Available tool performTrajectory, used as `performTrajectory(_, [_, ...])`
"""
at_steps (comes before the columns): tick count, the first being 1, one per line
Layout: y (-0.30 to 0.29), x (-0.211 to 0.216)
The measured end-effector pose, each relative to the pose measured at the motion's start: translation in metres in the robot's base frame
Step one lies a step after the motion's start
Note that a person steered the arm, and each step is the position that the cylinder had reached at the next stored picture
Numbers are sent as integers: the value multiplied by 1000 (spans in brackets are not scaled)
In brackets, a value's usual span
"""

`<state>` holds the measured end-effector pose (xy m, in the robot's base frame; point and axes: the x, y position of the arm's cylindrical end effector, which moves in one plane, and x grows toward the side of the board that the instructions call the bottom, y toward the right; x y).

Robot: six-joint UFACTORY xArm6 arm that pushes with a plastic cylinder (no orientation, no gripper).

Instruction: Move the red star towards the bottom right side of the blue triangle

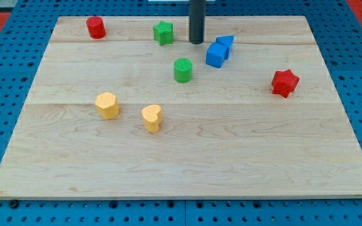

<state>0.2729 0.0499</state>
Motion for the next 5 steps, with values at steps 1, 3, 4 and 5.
performTrajectory(1, [64, 0])
performTrajectory(3, [155, 45])
performTrajectory(4, [226, 80])
performTrajectory(5, [225, 128])
